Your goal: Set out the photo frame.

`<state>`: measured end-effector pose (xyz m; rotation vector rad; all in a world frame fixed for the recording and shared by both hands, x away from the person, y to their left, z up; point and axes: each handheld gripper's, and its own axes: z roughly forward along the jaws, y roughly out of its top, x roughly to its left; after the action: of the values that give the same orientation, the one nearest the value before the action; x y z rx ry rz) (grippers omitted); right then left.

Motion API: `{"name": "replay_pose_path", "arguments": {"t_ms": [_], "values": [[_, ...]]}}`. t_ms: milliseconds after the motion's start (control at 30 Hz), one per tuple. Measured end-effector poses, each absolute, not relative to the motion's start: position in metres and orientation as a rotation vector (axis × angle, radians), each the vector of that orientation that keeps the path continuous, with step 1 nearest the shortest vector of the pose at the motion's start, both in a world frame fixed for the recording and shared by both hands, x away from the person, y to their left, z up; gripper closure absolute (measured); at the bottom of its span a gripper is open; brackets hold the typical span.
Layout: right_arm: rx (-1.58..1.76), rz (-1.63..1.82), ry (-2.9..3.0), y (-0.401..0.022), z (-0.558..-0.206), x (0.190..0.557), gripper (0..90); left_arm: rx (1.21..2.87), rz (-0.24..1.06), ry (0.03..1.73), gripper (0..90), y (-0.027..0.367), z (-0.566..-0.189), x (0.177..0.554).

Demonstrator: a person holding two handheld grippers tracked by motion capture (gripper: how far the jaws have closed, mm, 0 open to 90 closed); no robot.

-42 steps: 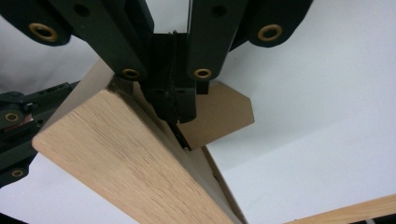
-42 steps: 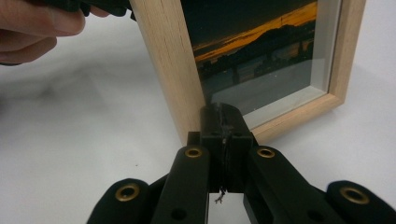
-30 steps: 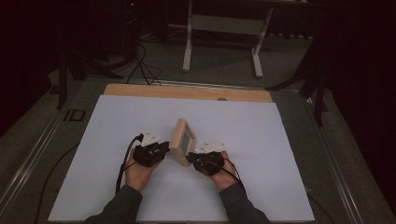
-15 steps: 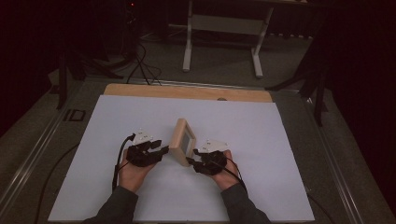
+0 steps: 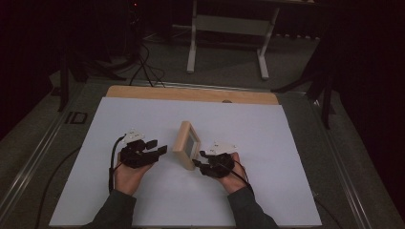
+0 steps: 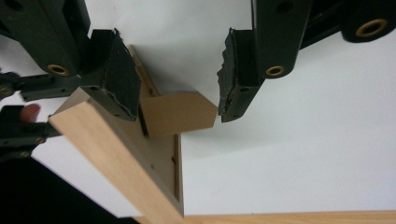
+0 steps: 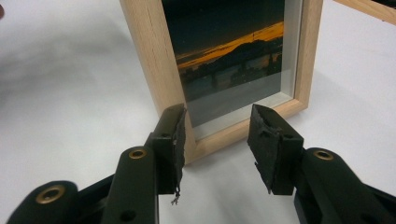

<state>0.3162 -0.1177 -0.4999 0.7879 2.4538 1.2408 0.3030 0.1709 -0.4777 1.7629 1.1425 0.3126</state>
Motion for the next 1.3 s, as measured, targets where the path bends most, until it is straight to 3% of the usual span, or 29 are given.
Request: {"name": "replay_pose_path", "arguments": {"t_ms": [500,1000,1300], "values": [[0.821,1.276,2.401,-0.128,-0.491,0.318,54.9,1.729,0.331,1.085,38.9,0.159,-0.46,0.294],[0.831,1.283,2.39,-0.131,-0.489,0.319,54.5,1.774,0.297,1.025,35.1,0.133,-0.463,0.292],[0.835,1.286,2.382,-0.133,-0.488,0.319,54.4,1.808,0.295,1.071,35.7,0.12,-0.472,0.3]]}}
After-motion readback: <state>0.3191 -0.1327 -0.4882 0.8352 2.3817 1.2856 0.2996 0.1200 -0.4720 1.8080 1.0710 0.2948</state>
